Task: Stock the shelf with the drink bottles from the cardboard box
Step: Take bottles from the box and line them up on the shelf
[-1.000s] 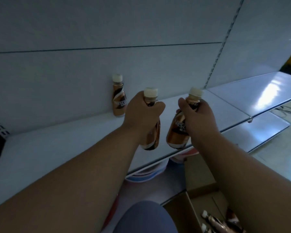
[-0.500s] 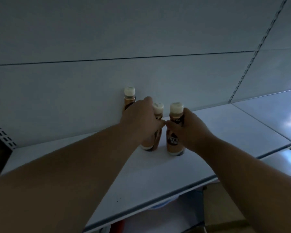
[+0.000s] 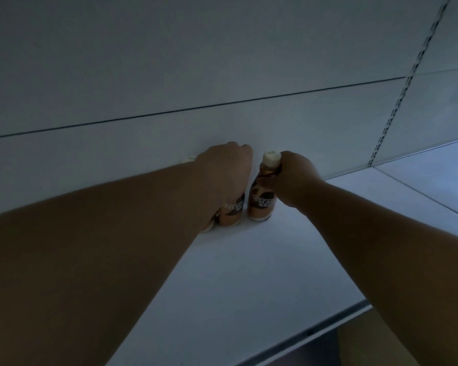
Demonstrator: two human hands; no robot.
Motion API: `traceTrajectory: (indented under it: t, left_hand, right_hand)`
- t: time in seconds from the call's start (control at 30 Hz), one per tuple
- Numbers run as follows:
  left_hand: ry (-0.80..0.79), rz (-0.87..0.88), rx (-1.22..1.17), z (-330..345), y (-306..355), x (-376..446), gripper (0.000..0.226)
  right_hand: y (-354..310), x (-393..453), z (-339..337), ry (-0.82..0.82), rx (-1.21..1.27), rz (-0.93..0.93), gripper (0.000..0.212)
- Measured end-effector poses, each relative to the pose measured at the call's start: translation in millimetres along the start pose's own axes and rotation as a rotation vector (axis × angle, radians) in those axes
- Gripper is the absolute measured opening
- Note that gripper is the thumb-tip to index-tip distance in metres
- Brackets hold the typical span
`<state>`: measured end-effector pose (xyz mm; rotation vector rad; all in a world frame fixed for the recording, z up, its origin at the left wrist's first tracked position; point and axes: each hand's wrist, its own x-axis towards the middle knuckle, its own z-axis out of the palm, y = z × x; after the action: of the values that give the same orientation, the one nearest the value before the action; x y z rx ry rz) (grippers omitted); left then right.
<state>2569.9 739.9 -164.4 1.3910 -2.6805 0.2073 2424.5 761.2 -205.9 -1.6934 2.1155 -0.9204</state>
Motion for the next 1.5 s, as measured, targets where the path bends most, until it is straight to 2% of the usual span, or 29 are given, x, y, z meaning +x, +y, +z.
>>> traceTrajectory:
  t: [0.27,0.47,0.57,0.7,0.8,0.97,1.1,1.17,1.37,1.5]
  left_hand:
    - [0.039,-0.091,0.116,4.6,1.1,12.8,0.035]
    - [0.11,-0.046,0.296,9.0,-1.2,8.3,0.04]
    - [0.18,-0.019,0.345,11.4,2.3,0.9,0.053]
    - [0.272,-0.012,0.346,5.0,7.4,-14.7,0.055]
    - [0.358,0.078,0.257,1.5,23.7,-30.1,0.048]
    - [0.386,0.2,-0.003,11.1,81.5,-66.3,0.033]
    - [0.293,0.352,-0.394,32.4,139.9,-97.3,0.033]
    - [0.242,0.397,-0.505,45.2,174.0,-108.3,0.032]
    - [0.027,0.538,-0.482,112.7,288.9,-129.7,0.03]
    - [-0.199,0.575,-0.48,174.7,357.1,-144.2,0.026]
  right_hand:
    - [-8.8,19.1,20.1,0.068,0.019,0.041,0.033]
    - [-3.6,15.4,22.6,0.047,0.098,0.063,0.032]
    - [0.1,1.4,8.4,0.042,0.023,0.031,0.046]
    - [-0.1,-31.3,-27.5,0.075,-0.082,-0.007,0.056]
    - [1.6,-61.7,-59.6,0.128,-0.152,-0.03,0.054]
    - [16.4,-129.2,-99.7,0.268,-0.248,-0.021,0.046]
    - [42.5,-191.8,-124.1,0.324,-0.32,0.054,0.046]
    - [63.1,-220.8,-135.9,0.343,-0.343,0.116,0.046]
    - [157.6,-294.3,-159.4,0.338,-0.374,0.287,0.044]
    - [238.3,-327.0,-148.0,0.266,-0.329,0.43,0.041]
